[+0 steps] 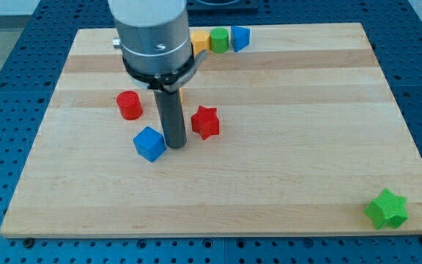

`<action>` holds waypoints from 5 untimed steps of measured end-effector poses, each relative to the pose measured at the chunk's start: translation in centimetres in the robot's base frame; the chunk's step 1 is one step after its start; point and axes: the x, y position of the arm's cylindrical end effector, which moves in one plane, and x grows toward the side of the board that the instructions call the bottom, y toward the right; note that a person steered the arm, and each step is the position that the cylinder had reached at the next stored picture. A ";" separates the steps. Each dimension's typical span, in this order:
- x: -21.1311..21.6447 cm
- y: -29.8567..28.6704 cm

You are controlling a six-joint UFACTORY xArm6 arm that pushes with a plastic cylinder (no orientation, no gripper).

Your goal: Slide the red star to the right side

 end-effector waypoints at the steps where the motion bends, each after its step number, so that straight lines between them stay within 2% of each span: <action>1: -1.9 0.0; 5: -2.6 4.8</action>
